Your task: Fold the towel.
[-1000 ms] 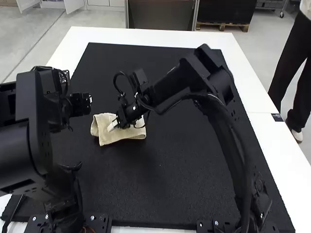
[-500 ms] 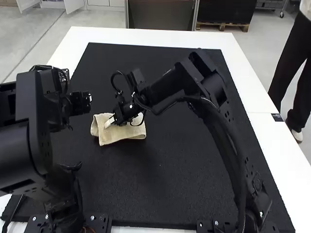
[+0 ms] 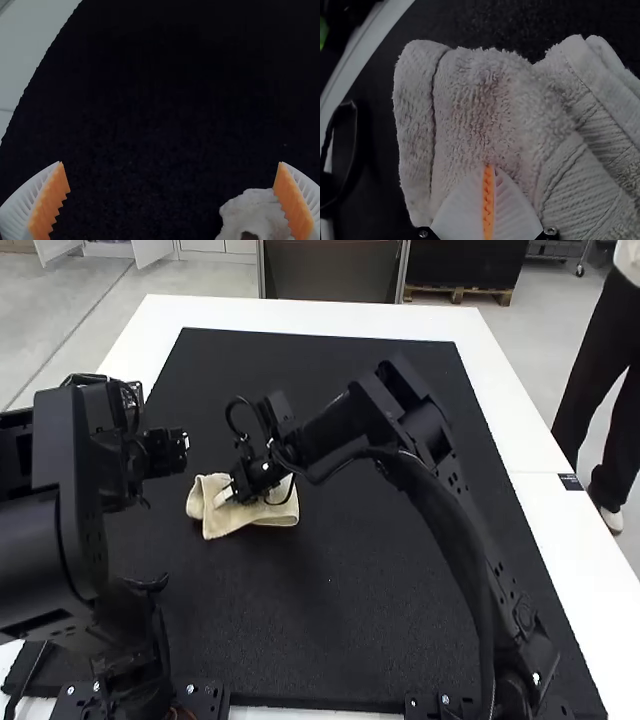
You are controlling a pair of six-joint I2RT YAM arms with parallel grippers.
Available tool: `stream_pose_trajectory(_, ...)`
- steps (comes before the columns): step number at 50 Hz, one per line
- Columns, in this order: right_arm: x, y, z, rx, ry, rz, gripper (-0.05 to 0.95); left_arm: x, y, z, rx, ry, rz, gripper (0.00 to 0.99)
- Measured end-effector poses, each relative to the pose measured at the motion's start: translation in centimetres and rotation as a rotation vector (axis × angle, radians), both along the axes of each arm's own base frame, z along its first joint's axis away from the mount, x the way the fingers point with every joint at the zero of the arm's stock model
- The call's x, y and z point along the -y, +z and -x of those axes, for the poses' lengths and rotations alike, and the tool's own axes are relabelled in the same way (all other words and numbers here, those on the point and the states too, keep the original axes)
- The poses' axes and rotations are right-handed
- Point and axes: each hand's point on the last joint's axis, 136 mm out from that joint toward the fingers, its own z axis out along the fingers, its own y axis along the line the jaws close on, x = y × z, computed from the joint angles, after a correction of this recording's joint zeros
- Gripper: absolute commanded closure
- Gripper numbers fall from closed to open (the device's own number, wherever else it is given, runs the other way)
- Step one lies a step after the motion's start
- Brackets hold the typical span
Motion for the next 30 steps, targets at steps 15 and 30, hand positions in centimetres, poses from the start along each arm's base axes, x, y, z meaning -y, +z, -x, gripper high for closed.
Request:
stream_pose_trajectory(15,-0.4,0.0,-2.2,0.031,-0.029,-0.018,0.92,0.1,0.1,0.0,0.003,-0.006,0.002,0.038)
stream_pose_trajectory(30,-0.1,-1.0,-2.4,0.011,-0.032,0.000,0.92,0.2,0.1,-0.1,0.007,-0.010,0.003,0.038)
